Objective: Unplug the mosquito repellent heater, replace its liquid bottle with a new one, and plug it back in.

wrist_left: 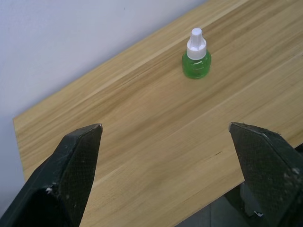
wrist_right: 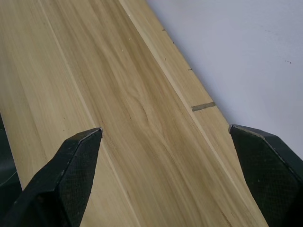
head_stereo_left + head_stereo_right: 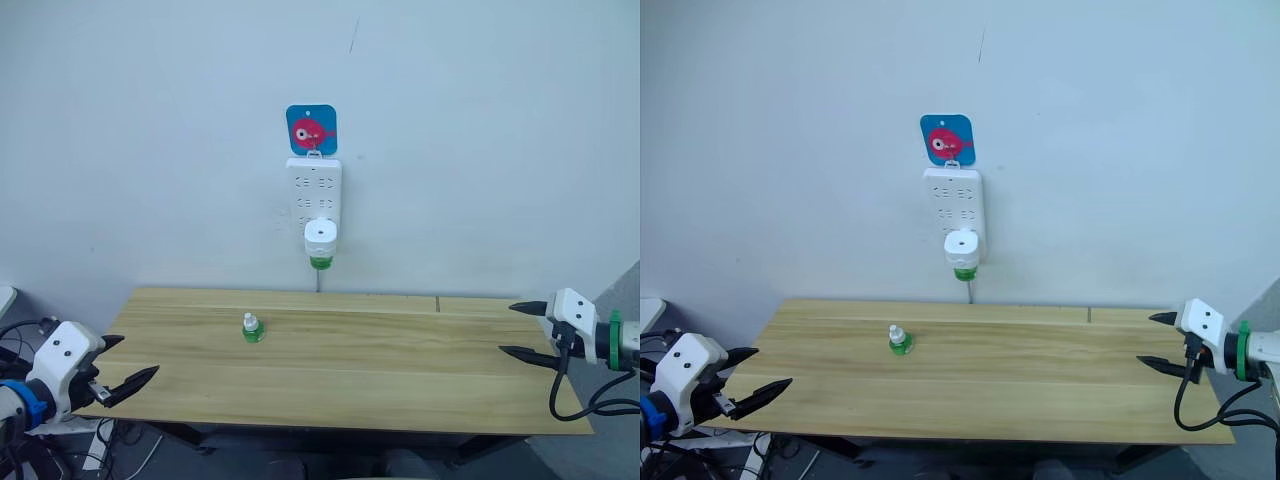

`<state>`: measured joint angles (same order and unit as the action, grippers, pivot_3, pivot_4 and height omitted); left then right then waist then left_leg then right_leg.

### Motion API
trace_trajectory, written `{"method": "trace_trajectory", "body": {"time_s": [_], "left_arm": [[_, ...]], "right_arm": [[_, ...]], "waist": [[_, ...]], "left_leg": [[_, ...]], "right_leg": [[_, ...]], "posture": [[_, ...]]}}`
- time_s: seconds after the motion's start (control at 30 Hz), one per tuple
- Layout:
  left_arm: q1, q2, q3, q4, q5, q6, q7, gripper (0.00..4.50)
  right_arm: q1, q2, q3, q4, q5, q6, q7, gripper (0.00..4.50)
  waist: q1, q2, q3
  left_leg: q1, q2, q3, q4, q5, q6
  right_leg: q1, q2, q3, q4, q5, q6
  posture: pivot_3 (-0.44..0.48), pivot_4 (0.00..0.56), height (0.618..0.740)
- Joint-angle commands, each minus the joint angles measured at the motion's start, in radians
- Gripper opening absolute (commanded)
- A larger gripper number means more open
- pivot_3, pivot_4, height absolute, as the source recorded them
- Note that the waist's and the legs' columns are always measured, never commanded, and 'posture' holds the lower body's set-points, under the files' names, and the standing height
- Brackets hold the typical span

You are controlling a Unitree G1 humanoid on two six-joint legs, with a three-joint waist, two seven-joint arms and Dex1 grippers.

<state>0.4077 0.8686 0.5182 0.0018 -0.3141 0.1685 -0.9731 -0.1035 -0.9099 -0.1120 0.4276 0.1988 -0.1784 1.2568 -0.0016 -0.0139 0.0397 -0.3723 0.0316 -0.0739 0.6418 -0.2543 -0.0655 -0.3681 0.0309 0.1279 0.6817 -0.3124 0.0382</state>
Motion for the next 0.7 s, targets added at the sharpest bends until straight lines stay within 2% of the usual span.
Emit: {"method": "trace_trajectory", "body": {"time_s": [0.03,0.43,0.7], "left_arm": [[-0.016,-0.002,0.009,0.013,-0.012,-0.031,-0.018,4.5],[-0.088,-0.002,0.035,0.148,-0.063,-0.116,-0.126,4.5],[-0.102,0.017,0.045,0.18,-0.103,-0.105,-0.177,4.5]], "right_arm": [[-0.006,-0.026,-0.029,-0.035,0.014,-0.001,-0.005,4.47],[0.029,-0.023,-0.054,-0.072,0.035,0.009,-0.017,4.47],[0.068,-0.025,-0.069,-0.082,0.078,0.052,0.011,4.47]], "waist": [[0.0,0.0,0.0],[-0.001,0.0,0.0],[-0.002,0.0,0.0]], "left_leg": [[0.0,0.0,0.0,0.0,0.0,0.0],[0.0,0.0,0.0,0.0,0.0,0.0],[0.0,0.0,0.0,0.0,0.0,0.0]], "right_leg": [[0.0,0.0,0.0,0.0,0.0,0.0],[0.0,0.0,0.0,0.0,0.0,0.0],[0.0,0.0,0.0,0.0,0.0,0.0]], "posture": [[0.108,0.0,0.74],[0.098,0.0,0.74],[0.09,0.0,0.74]]}}
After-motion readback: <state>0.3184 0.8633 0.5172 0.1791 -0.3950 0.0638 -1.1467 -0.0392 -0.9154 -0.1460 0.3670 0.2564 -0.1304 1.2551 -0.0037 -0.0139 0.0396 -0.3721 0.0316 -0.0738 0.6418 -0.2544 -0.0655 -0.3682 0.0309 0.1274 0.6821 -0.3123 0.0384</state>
